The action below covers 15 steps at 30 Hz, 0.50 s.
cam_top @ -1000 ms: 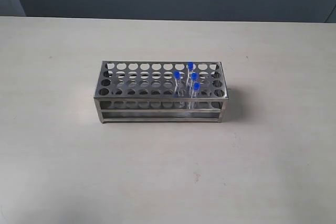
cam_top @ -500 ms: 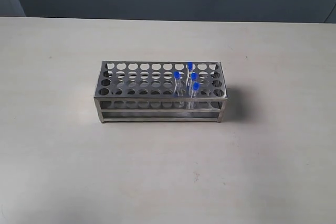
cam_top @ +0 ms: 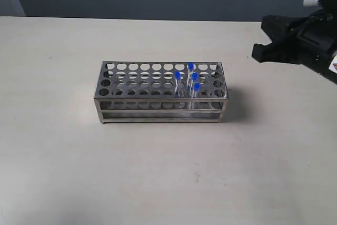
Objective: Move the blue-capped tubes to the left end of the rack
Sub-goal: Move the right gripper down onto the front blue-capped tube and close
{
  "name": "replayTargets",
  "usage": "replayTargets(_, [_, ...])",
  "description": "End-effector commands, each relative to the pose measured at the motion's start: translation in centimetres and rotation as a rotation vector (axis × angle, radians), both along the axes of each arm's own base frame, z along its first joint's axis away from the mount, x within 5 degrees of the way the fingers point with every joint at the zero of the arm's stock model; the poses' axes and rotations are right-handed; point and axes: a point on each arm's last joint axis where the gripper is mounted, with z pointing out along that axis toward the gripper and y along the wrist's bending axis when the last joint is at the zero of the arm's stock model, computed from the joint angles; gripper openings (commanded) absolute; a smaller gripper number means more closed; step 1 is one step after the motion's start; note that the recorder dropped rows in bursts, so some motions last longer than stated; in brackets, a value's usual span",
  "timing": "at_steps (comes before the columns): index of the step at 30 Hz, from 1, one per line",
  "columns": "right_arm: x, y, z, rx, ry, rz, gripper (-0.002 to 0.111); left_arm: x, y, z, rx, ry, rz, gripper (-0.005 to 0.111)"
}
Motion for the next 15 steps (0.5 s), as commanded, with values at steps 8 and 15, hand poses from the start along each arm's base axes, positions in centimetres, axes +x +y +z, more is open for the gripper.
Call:
replayTargets(8, [0.1,3.9,-5.7,-0.023,0.104,0.423,0.055,0.0,-0.1,-0.1,-0.005,-0.003,-0.008,0.0])
replayTargets(15, [0.0,4.8,-8.9,-0.001,0.171,0.536,0.057,0.0,-0.1,-0.1,-0.005,-0.003,-0.008,0.0])
